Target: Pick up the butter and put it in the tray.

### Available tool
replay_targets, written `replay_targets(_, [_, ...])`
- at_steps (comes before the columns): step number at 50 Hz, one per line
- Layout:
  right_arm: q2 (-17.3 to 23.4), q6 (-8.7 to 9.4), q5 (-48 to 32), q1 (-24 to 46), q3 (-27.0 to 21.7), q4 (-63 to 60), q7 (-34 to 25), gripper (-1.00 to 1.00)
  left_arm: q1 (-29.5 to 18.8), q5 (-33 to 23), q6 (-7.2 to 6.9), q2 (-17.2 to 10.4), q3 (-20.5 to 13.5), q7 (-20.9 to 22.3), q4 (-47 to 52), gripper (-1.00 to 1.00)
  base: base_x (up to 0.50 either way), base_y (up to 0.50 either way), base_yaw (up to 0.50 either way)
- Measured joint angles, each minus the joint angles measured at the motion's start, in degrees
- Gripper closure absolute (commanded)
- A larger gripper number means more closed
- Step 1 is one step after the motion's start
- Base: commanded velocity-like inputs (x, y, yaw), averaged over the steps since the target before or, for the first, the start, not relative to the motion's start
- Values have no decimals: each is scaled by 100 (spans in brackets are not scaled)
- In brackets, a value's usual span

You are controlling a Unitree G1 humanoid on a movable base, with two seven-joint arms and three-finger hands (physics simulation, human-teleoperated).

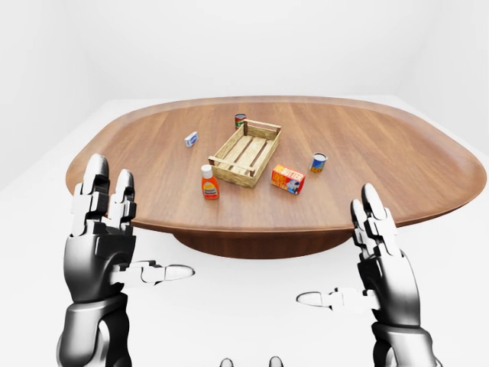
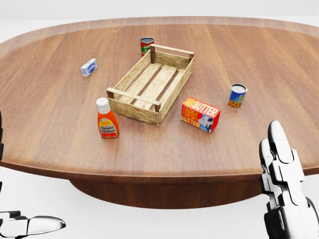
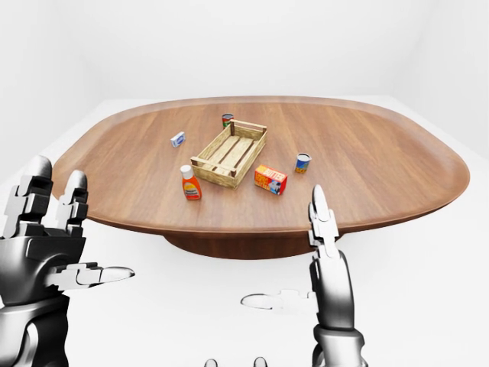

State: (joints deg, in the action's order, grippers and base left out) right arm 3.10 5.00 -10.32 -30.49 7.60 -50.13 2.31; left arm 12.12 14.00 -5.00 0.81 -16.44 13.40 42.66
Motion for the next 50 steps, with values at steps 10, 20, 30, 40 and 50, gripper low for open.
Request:
replay_targets(10, [-33,0,162,-69,-92,-24,-119,-98,19,15,0,11,-6,8,19,-100,48,0,0])
replay_targets(20, [-68,0,200,-63,-153,-4,-195,-98,-17,59,0,3,-53,7,45,-100,50,0,0])
replay_targets(30, [-87,0,198,-54,-183,25,-228,-98,-46,80,0,-5,-85,-3,44,-100,50,0,0])
replay_targets(40, [-114,0,211,-56,-234,50,-253,-98,-60,87,0,-10,-99,-9,29,-100,50,0,0])
replay_targets(50, [-150,0,230,-80,-282,33,-277,-98,-60,99,0,-13,-115,-8,27,-100,50,0,0])
